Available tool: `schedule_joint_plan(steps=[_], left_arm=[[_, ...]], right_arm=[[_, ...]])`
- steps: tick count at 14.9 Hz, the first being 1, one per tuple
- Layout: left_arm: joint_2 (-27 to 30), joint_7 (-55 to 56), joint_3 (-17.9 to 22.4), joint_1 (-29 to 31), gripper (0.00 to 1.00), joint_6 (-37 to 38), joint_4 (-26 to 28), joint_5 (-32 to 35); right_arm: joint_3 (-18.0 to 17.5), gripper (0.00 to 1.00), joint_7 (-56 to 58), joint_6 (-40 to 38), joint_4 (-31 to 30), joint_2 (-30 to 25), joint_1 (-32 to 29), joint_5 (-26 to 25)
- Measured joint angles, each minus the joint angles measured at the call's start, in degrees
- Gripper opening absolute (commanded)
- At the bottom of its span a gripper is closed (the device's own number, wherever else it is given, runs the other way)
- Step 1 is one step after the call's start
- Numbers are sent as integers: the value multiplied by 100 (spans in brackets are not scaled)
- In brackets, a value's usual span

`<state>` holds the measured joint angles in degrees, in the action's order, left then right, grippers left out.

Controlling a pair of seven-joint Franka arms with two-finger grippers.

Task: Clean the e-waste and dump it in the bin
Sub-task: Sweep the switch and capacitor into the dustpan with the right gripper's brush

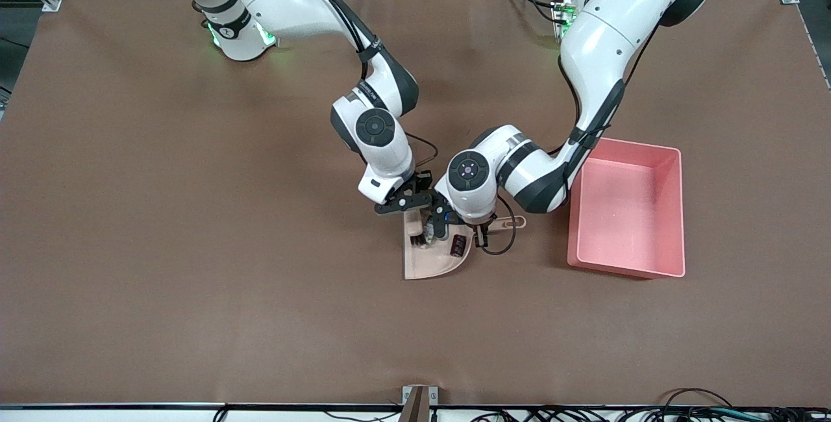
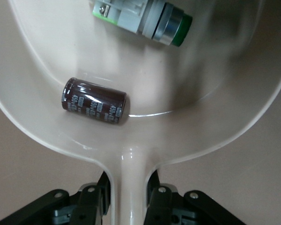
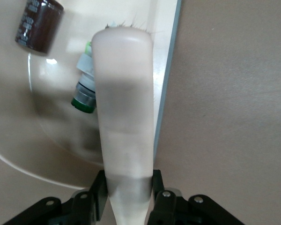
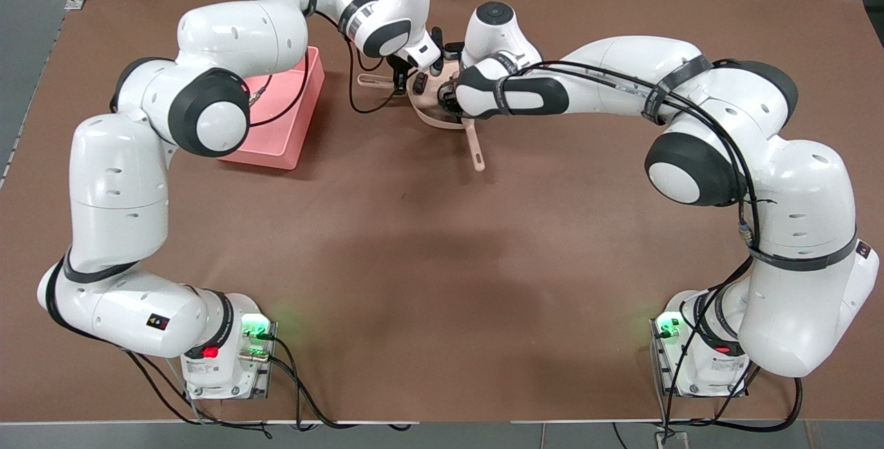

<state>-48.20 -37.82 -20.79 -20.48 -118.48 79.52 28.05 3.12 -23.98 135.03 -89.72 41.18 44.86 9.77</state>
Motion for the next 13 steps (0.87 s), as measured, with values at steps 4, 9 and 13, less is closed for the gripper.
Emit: schedule_joint_plan(steps=[4, 9, 13], left_arm=[[-5, 69, 14, -8, 1, 2, -44, 0], [-12, 88, 61, -11, 1, 318, -320, 0], [-13, 89, 54, -41, 1, 372, -413, 0]], right_arm=[[4, 0, 38, -208, 182, 0, -204, 21], [7, 0, 64, -732, 352, -95, -679, 28], [37, 1, 464, -1526, 406, -538, -1352, 27]])
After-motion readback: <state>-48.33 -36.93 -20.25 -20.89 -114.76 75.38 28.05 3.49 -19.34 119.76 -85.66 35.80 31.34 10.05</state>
